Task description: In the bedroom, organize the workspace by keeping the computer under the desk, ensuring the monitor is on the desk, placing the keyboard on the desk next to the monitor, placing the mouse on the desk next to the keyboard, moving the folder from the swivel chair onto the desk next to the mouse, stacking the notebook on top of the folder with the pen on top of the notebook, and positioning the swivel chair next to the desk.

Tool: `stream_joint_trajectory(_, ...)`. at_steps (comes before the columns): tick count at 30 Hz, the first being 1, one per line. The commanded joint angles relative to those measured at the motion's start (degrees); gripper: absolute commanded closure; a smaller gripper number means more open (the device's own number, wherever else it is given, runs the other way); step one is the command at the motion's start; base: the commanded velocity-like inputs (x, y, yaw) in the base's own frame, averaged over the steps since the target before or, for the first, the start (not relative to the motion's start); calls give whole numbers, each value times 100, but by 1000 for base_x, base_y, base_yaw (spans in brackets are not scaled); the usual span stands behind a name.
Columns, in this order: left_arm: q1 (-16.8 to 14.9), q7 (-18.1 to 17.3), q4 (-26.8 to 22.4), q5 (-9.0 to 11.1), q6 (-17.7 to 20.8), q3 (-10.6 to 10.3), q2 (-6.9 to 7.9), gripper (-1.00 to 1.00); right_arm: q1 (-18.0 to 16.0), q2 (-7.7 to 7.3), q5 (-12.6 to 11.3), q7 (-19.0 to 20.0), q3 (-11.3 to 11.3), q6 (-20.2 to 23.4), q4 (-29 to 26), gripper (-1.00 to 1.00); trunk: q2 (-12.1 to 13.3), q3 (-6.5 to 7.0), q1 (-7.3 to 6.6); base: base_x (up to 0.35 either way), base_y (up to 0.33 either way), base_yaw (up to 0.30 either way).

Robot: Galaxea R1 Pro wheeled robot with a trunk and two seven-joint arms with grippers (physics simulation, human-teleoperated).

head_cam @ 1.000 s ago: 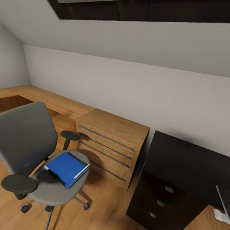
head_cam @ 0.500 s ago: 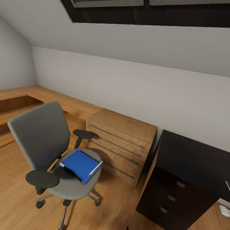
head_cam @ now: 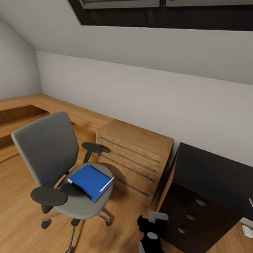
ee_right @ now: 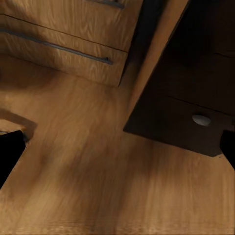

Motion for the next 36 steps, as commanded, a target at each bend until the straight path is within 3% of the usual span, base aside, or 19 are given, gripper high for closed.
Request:
stream_joint_trajectory(1, -2, 30, -7, 62, -42, -27, 9, -100, -50, 45, -135, -42, 18, 374, -160, -100, -3, -5, 0, -1, 2, 0)
stream_joint_trajectory(2, -2, 30, -7, 64, -44, -24, 11, -100, -165, 146, -349, -46, 18, 990, -382, -100, -3, -5, 0, -1, 1, 0)
stream_joint_trajectory(4, -2, 30, -6, 66, -47, -19, 16, -100, -292, 162, -568, -47, 18, 1544, -525, -100, -3, -5, 0, 0, 1, 0)
stream_joint_trajectory(7, -2, 30, -5, 68, -65, -11, 21, -100, -449, 162, -903, -41, 23, 2120, -653, -100, -3, -5, 0, 0, 0, 0)
stream_joint_trajectory(9, -2, 30, -2, 69, -89, -4, 25, -100, -512, 162, -1104, -39, 26, 2273, -693, -100, -3, -5, 0, 0, 0, 0)
stream_joint_trajectory(10, -2, 30, 1, 69, -112, 0, 28, -100, -553, 162, -1272, -38, 23, 2279, -718, -100, -3, -5, 0, 22, 30, 0)
stream_joint_trajectory(14, -2, 25, 80, 49, -153, 7, 25, -100, -604, 162, -1549, -30, 19, 1841, -714, -100, -3, -5, 0, 130, 140, 0)
stream_joint_trajectory(22, -2, 22, 99, 40, -185, 8, 18, -100, -593, 158, -1599, -12, 77, 1440, -585, -100, -3, -18, 0, 118, 109, 138)
stream_joint_trajectory(23, -2, 23, 99, 38, -186, 8, 17, -100, -592, 160, -1597, -11, 122, 1358, -530, -100, -3, -21, 0, 9, 8, 248)
stream_joint_trajectory(24, -2, 23, 99, 36, -187, 8, 15, -100, -590, 162, -1595, -20, 422, 1235, -436, -100, -3, -26, 0, 2, 2, 249)
stream_joint_trajectory(27, -2, 22, 99, 35, -188, 8, 15, -100, -590, 155, -1595, -26, 564, 1206, -414, -100, -3, -40, 0, 1, 1, 248)
stream_joint_trajectory(36, -2, 22, 99, 28, -188, 8, 15, -100, -590, 146, -1589, -19, 581, 1198, -411, -100, -3, -85, 0, 0, 0, 242)
